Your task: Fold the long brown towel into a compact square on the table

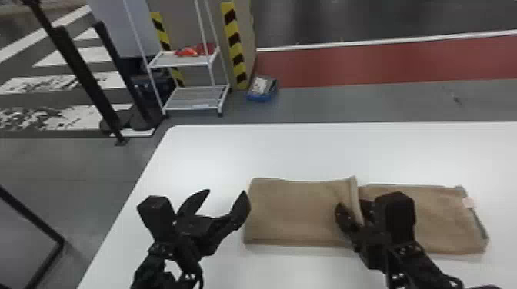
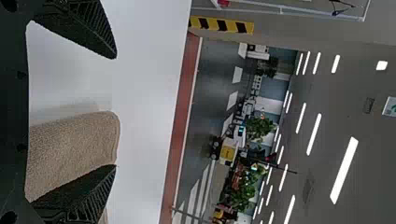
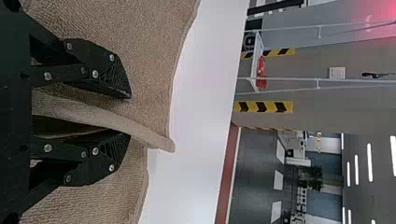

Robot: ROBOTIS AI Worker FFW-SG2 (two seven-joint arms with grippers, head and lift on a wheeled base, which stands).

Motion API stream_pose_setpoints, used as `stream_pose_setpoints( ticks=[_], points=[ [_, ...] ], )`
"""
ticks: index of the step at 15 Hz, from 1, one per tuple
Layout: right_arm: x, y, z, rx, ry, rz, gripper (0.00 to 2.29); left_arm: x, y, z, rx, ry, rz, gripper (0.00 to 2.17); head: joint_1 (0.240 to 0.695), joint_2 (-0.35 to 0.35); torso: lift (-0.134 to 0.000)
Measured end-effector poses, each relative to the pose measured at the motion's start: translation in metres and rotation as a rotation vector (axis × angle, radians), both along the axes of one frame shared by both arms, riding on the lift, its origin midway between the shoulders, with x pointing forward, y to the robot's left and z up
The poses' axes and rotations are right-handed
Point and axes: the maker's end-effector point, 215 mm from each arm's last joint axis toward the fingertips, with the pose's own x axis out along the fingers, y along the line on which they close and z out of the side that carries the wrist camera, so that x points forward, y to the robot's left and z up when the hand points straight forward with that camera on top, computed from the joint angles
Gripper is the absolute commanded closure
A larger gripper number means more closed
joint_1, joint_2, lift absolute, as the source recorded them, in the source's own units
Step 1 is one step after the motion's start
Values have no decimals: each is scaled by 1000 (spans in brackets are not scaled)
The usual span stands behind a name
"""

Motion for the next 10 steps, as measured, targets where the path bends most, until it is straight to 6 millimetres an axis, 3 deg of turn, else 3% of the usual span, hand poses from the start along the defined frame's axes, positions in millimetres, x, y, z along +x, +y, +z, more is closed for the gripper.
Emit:
stream_pose_setpoints(
  ticks=[1, 3, 6, 10],
  points=[
    [-1, 0, -2, -4, 8, 0, 765, 0, 0, 0, -1, 0, -3, 36, 695, 218, -124],
    [-2, -1, -5, -7, 16, -1, 1177, -1, -1, -1, -2, 1, -8, 36, 695, 216, -124],
    [-3, -1, -3, -8, 12, 0, 1501, -2, -2, -2, -3, 1, -13, 36, 695, 216, -124],
    [-4, 0, 2, -6, 7, 0, 1504, -4, 2, -2, -2, 2, -11, 39, 695, 222, -124]
  ],
)
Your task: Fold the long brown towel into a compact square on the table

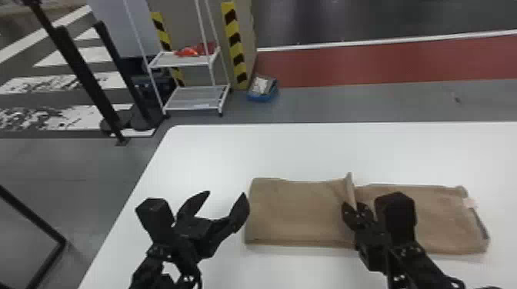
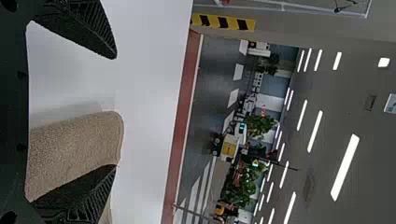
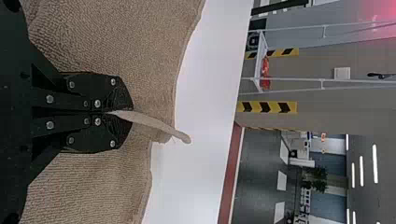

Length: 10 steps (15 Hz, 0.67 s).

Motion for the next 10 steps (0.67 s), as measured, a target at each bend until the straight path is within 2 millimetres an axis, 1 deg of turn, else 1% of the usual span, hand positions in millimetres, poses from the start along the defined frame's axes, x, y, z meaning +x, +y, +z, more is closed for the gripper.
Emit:
stream_pose_setpoints(
  ticks=[2, 3, 4, 5, 6, 7, 8, 9, 10],
  points=[
    [-1, 1, 8, 8, -13, -1, 1504, -1, 2, -1, -3, 1, 4, 60, 695, 225, -124],
    [0, 1, 17, 16, -24, -2, 1504, -1, 3, 0, -4, 0, 4, 63, 695, 227, -124],
    [0, 0, 32, 27, -44, -7, 1504, -1, 4, 0, -5, -1, 5, 63, 695, 227, -124],
    [0, -7, 50, 42, -67, -21, 1504, -2, 6, 0, -5, -3, 6, 63, 695, 224, -124],
    [-2, -20, 65, 58, -83, -46, 1504, -2, 8, 2, -6, -7, 9, 63, 695, 218, -124],
    [-4, -33, 71, 71, -85, -69, 1504, -2, 10, 3, -8, -9, 12, 63, 695, 208, -124],
    [-7, -43, 69, 81, -76, -88, 1504, -2, 12, 3, -10, -10, 14, 63, 695, 190, -124],
    [-9, -47, 62, 79, -62, -94, 1501, -2, 12, 3, -11, -10, 14, 63, 695, 185, -124],
    [-10, -46, 51, 69, -44, -90, 1501, -2, 10, 3, -12, -11, 12, 63, 695, 185, -124]
  ],
)
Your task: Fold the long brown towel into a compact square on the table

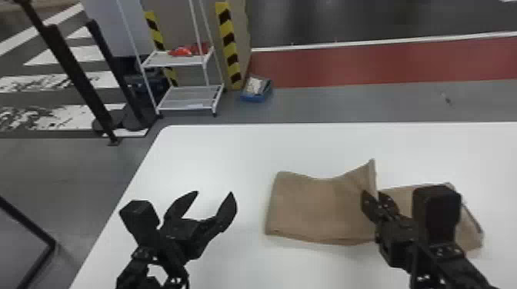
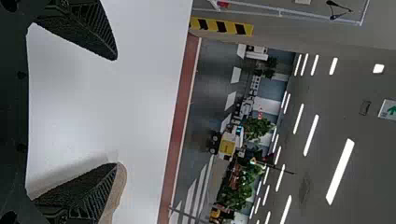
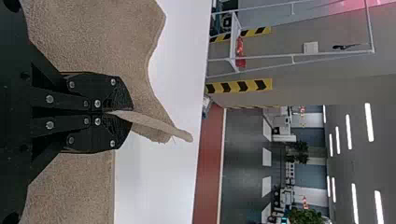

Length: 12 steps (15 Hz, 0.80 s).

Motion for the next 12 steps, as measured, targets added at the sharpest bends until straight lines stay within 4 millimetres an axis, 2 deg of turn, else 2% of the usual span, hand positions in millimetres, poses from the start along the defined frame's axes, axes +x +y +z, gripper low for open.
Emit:
stream_pose_setpoints(
  ticks=[6, 9, 10, 11, 12],
  points=[
    [-8, 17, -33, -47, 76, 35, 1501, -3, -2, -1, -2, 2, -9, 63, 695, 204, -124],
    [-22, 45, -59, -94, 131, 99, 1497, -3, -4, -1, -6, 1, -16, 63, 695, 231, -124],
    [-25, 56, -62, -97, 130, 122, 1322, -3, -4, -1, -7, 1, -17, 63, 695, 244, -124],
    [-27, 63, -62, -101, 127, 136, 802, -4, -5, -2, -7, 2, -19, 63, 695, 252, -124],
    [-29, 66, -63, -104, 125, 141, 161, -4, -5, -2, -6, 3, -21, 63, 695, 263, -124]
  ],
)
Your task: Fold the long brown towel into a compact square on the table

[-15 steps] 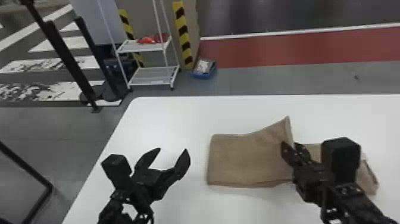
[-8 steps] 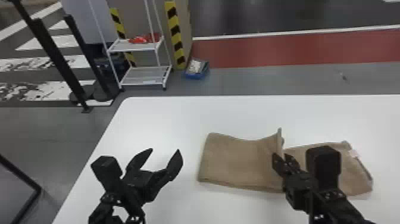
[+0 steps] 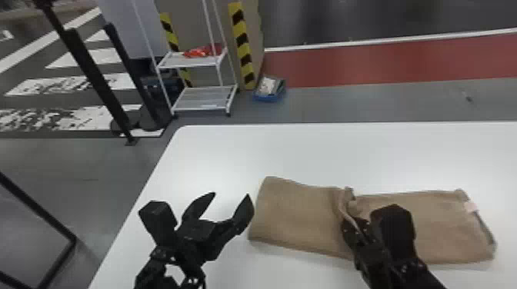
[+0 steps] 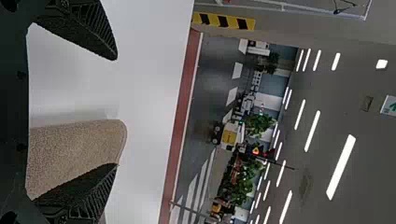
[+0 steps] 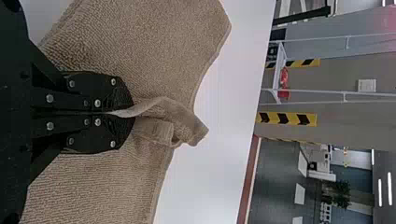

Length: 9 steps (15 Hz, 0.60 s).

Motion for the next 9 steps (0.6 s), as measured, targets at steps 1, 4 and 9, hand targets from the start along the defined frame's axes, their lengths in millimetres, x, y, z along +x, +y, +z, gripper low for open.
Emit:
stream_pose_setpoints(
  ticks=[1, 4, 9],
  points=[
    [-2, 0, 1, 1, -4, 0, 2, -1, 1, -1, 1, 1, -1, 63, 695, 266, -124],
    [-6, -10, 15, 14, -25, -23, 26, -3, 2, -2, -3, 4, -5, 63, 695, 259, -124],
    [-8, -28, 29, 21, -50, -57, 49, -5, 0, -5, -6, 9, -10, 66, 695, 236, -124]
  ],
)
